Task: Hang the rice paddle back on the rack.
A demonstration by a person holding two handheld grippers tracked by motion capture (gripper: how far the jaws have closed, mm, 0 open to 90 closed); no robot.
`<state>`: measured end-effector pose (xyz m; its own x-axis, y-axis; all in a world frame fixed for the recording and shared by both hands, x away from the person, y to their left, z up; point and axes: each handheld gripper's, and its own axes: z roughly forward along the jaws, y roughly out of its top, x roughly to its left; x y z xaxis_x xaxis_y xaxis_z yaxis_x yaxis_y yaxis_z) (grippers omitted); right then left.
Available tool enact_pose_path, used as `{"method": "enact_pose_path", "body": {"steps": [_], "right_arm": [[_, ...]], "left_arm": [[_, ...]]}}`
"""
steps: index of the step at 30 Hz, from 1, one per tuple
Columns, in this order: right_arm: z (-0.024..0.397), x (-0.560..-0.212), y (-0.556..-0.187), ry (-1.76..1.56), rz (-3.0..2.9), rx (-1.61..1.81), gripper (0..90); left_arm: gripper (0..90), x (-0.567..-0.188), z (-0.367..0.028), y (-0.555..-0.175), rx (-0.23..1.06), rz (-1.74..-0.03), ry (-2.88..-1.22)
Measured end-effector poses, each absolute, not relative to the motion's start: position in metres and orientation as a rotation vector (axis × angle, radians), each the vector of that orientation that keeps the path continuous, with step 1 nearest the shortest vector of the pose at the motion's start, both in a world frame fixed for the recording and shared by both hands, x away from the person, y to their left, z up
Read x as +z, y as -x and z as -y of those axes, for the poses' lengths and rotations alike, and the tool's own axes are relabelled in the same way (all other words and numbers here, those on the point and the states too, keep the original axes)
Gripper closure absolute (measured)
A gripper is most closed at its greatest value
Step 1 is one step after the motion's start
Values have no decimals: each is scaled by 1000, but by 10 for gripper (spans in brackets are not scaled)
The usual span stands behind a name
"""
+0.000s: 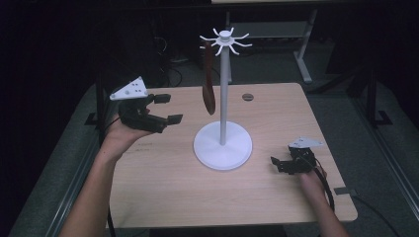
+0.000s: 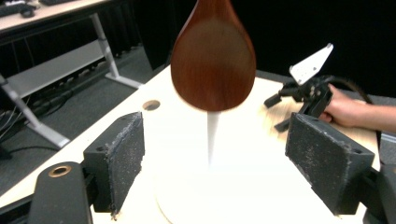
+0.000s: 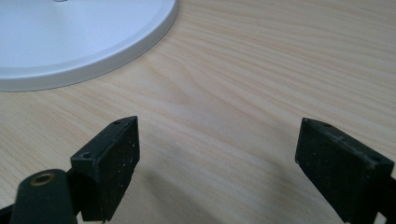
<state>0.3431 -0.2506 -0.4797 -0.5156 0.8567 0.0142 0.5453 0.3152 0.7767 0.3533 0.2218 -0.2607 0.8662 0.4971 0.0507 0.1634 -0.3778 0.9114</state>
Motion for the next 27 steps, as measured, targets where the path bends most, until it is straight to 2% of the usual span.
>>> {"method": "enact_pose_path", "body": {"steps": [13,27], "right_arm": [[250,-480,-343,-1243,-2185,1047,132],[249,-480,-343,-1243,-2187,1042,132]], "left_arm": [[148,-301,-233,-335,390,-544,-2019],[149,-363,-246,-315,375,-623,-2054]]}}
